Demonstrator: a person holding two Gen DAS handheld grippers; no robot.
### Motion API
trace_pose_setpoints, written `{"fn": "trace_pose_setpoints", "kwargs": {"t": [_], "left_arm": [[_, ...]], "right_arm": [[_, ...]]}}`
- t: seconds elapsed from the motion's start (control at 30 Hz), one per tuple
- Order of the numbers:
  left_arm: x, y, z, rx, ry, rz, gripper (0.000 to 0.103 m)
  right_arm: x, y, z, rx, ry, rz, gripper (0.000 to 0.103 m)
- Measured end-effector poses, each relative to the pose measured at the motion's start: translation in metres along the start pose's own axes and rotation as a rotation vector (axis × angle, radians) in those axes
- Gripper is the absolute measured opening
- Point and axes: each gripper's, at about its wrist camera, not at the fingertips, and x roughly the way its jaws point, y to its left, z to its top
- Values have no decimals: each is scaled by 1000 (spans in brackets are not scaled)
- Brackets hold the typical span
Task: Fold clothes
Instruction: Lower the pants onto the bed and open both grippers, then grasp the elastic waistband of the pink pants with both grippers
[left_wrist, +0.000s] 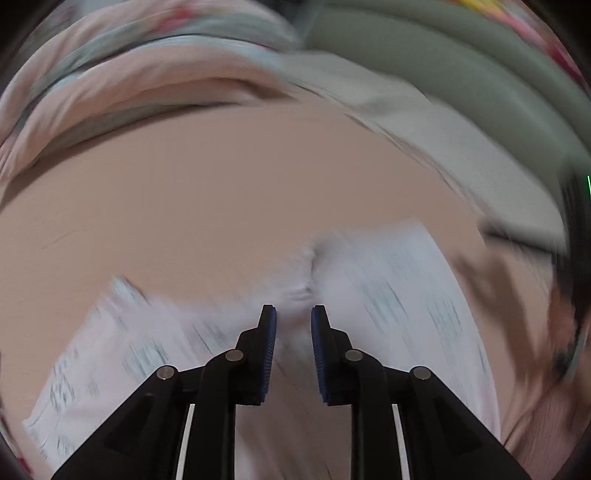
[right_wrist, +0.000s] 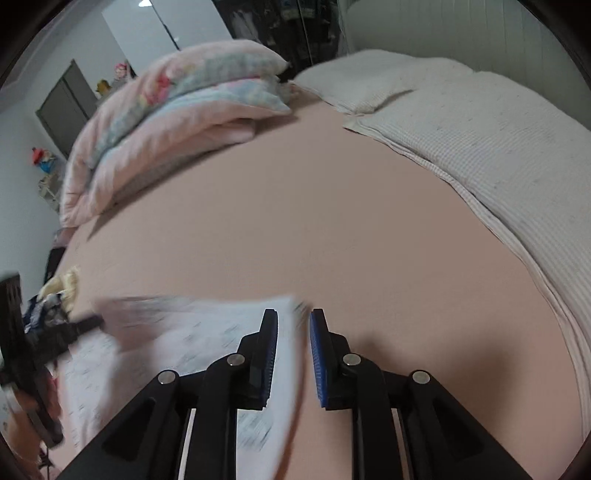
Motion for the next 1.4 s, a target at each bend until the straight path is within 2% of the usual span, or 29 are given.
{"fn": "trace_pose_setpoints", "kwargs": {"t": [0.03, 0.1, 0.2, 0.33, 0.43, 0.53, 0.7, 0.77, 0.83, 0.93, 0.97, 1.0, 1.07, 1.13, 1.2, 1.23, 1.3, 1.33, 1.37, 1.4], "left_arm": [[-5, -13, -14, 34, 15, 0, 17], [-12, -23, -38, 20, 22, 22, 17], [-15, -20, -64, -71, 41, 40, 17], [-21, -8, -77, -147, 39, 10, 17], [-5, -5, -68, -119, 63, 9, 17], [29, -5, -43, -93, 103, -10, 17], [69, 22, -4, -141, 124, 17, 17], [76, 35, 16, -139, 97, 84, 17], [74, 52, 36, -158, 15, 242, 17], [53, 80, 47, -321, -91, 261, 17], [47, 86, 49, -363, -117, 235, 17], [45, 83, 45, -362, -114, 148, 17], [52, 64, 36, -271, -54, 35, 17], [68, 43, 28, -147, 13, 53, 17], [87, 37, 27, -89, 61, 208, 17], [91, 43, 29, -131, 65, 281, 17], [80, 59, 32, -299, 21, 253, 17], [73, 63, 32, -370, 3, 227, 17], [63, 56, 29, -382, 2, 167, 17], [53, 38, 23, -334, 17, 83, 17]], "right_arm": [[-8, 11, -15, -15, 21, 27, 17], [-16, 45, -61, -80, 81, 77, 17], [-9, 76, -111, -166, 161, 61, 17], [2, 115, -174, -277, 261, 34, 17], [13, 107, -169, -295, 236, -25, 17], [16, 88, -160, -233, 213, -22, 17], [19, 55, -160, -84, 207, 86, 17], [20, 55, -152, -105, 203, 78, 17], [27, 55, -130, -176, 192, 23, 17], [42, 50, -89, -238, 148, -26, 17], [47, 46, -78, -244, 126, -42, 17], [53, 42, -69, -240, 111, -57, 17], [63, 30, -61, -196, 112, -52, 17], [72, 21, -65, -155, 138, -13, 17], [74, 15, -70, -169, 128, -14, 15], [72, 13, -67, -157, 115, -47, 12], [67, 7, -63, -127, 88, -114, 12], [60, 3, -63, -97, 69, -144, 16], [54, -1, -63, -67, 51, -175, 17], [47, -4, -64, -43, 40, -183, 17]]}}
